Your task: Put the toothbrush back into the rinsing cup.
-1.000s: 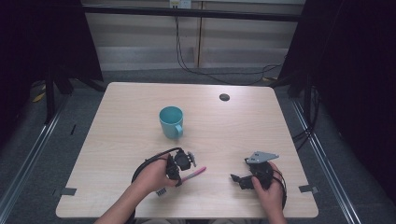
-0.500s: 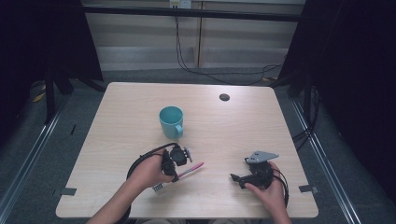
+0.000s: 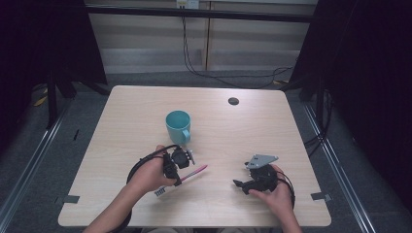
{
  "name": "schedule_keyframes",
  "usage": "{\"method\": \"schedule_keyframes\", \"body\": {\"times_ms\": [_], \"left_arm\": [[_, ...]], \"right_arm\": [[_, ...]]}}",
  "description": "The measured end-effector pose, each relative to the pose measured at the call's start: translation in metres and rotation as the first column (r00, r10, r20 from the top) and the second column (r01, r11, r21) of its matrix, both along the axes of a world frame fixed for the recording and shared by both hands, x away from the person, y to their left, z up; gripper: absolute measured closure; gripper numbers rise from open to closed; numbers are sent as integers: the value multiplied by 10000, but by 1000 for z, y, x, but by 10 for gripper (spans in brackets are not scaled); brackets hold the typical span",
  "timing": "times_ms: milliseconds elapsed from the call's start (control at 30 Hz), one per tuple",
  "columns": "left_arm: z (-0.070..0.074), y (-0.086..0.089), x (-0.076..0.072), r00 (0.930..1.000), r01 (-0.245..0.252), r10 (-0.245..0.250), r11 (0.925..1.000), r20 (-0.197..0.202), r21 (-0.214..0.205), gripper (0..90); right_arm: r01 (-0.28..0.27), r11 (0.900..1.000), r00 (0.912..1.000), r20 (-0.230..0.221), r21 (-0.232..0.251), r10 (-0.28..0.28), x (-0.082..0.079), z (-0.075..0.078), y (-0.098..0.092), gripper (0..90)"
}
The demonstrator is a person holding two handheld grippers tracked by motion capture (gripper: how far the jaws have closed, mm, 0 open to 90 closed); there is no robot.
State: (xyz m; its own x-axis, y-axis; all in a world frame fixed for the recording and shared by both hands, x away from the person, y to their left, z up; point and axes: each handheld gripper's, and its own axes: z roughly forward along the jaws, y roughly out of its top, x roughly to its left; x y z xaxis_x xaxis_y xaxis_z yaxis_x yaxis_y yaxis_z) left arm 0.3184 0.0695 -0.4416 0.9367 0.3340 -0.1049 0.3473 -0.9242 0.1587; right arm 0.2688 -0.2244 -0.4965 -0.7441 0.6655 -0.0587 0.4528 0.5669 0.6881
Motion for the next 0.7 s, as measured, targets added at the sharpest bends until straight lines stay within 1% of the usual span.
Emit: {"method": "schedule_keyframes", "body": {"times_ms": [67,100,133,167,200,267,367,433,467,500,533,600,633,700], "left_arm": [[1,0,1,10000,-43,43,10000,-24,-15,805],[1,0,1,10000,-43,43,10000,-24,-15,805],[1,-1,2,10000,-67,67,10000,-14,-1,805],[1,-1,2,10000,-67,67,10000,-14,-1,805],[2,-1,2,10000,-43,43,10000,-20,14,805],[4,-2,4,10000,-18,18,10000,-41,-55,805],[5,-3,4,10000,-70,70,10000,-36,-68,805],[6,-4,5,10000,-19,19,10000,-34,-55,805],[7,-5,6,10000,-2,2,10000,-10,-38,805],[7,-5,6,9999,-103,103,9999,-9,-94,805],[7,-6,7,10000,-59,59,9999,-37,-96,805],[7,-7,8,10000,-43,42,10000,-76,-81,805],[7,-8,8,9999,-95,94,9999,-83,-134,805],[7,-8,9,9999,-52,51,9999,-96,-98,805]], "right_arm": [[-208,9993,9998,-40,-300,207,2,3,5,229],[-208,9993,9998,-40,-300,207,2,3,5,229],[-415,9979,9991,-21,-499,415,3,6,10,237],[-415,9979,9991,-21,-499,415,3,6,10,237],[-602,9968,9982,-16,-520,602,4,10,15,237],[-728,9954,9973,0,-615,730,5,13,19,237],[-838,9946,9964,70,-617,844,7,16,22,237],[-943,9937,9954,134,-602,953,8,20,25,237],[-1031,9923,9943,207,-686,1048,9,23,28,237],[-1031,9923,9943,207,-686,1048,9,23,28,237],[-1185,9900,9923,274,-761,1209,10,26,32,238],[-1311,9877,9905,316,-858,1342,11,27,36,237],[-1360,9867,9898,311,-888,1392,11,28,38,238],[-1399,9854,9891,321,-970,1435,11,29,41,238]]}}
